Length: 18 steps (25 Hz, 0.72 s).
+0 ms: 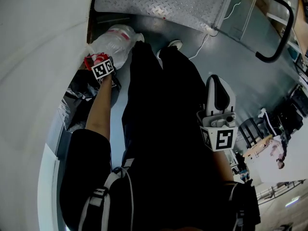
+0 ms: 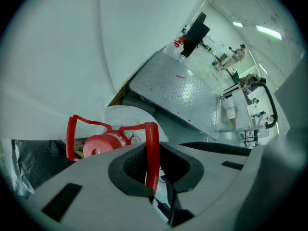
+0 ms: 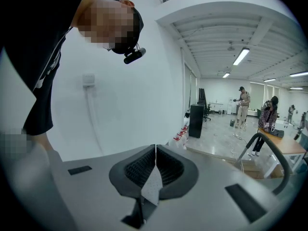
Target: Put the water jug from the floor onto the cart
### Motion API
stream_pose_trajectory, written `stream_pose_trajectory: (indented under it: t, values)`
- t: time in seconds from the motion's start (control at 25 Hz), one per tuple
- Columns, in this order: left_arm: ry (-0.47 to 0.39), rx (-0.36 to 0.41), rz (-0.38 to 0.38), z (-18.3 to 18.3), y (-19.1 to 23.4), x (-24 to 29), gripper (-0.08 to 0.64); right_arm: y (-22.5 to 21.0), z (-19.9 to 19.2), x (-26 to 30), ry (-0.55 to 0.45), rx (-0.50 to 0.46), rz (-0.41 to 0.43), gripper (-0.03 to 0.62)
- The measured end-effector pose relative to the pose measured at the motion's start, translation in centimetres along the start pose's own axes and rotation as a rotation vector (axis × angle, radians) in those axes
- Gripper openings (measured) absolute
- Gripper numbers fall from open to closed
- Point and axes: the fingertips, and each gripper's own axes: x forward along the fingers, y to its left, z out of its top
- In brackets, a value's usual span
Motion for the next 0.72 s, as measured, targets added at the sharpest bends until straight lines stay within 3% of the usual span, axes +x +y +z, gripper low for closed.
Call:
stream_pose_trajectory:
  t: [0.2, 0.48, 0.72]
  values:
    - [-0.023, -0.023, -0.039, 0.6, -1.2, -3.0, 0.051, 0.0, 2.1, -1.1, -0.045, 0.007, -0.012, 0.02]
    - [0.021, 0.108, -0.127, 1.4, -5.7, -6.2, 0.052, -0.6, 3.8, -3.6, -0.112, -0.009, -0.081, 0.018]
    - [0.02, 0.169, -0.088, 3.2, -8.6, -8.0, 0.052, -4.4, 5.4, -5.5, -0.18, 0.031, -0.141, 0.018]
